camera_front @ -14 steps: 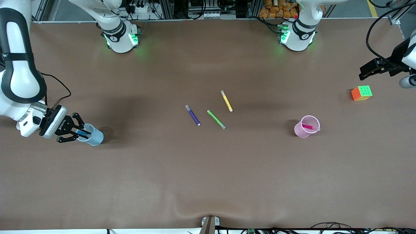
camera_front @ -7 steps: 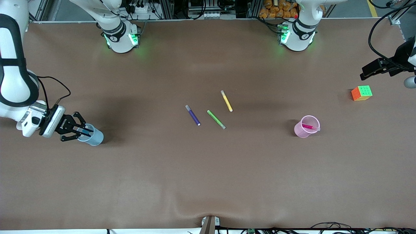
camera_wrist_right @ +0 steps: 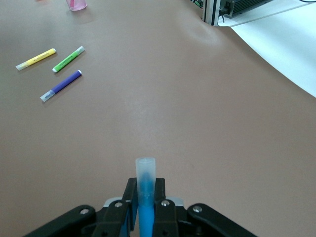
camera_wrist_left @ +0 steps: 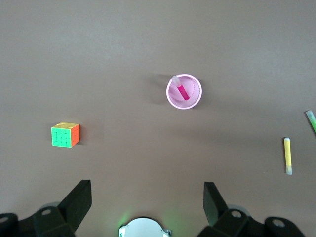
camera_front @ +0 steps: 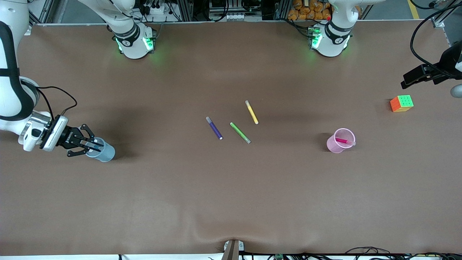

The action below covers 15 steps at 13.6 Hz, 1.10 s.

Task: Place pink and blue markers in matching cups
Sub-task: 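Lower the blue marker into the light blue cup with the right gripper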

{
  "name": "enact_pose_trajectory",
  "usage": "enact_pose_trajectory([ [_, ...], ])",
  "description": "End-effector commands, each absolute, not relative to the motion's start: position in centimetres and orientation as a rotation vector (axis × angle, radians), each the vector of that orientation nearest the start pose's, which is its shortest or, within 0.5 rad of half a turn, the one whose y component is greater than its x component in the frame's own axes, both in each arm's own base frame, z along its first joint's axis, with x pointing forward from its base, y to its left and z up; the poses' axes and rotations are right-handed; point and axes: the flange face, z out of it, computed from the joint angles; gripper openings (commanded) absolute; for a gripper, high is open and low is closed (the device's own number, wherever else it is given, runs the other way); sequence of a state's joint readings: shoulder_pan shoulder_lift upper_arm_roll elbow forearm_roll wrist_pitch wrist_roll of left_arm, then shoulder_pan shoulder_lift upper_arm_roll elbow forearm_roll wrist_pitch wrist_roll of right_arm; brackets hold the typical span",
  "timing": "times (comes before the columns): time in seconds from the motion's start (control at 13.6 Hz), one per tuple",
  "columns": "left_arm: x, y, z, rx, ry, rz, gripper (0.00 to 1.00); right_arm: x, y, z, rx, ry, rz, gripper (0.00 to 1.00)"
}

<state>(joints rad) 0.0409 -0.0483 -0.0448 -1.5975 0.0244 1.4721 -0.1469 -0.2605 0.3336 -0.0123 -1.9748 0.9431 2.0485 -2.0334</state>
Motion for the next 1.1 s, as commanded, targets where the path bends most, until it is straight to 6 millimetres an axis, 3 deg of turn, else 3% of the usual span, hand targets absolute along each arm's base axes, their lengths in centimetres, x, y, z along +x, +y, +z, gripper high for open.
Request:
enact_pose_trajectory([
  [0.0, 52.2, -0.6, 63.7, -3.118, -0.186, 0.128, 1.0, 58.1, -13.5, 29.4, -2.053, -1.359, -0.846, 0.0],
  [1.03, 51.2, -0.5, 63.9, -3.115, -0.191, 0.15, 1.0, 57.8, -14.8, 27.3, -2.048, -1.232, -0.89, 0.0],
])
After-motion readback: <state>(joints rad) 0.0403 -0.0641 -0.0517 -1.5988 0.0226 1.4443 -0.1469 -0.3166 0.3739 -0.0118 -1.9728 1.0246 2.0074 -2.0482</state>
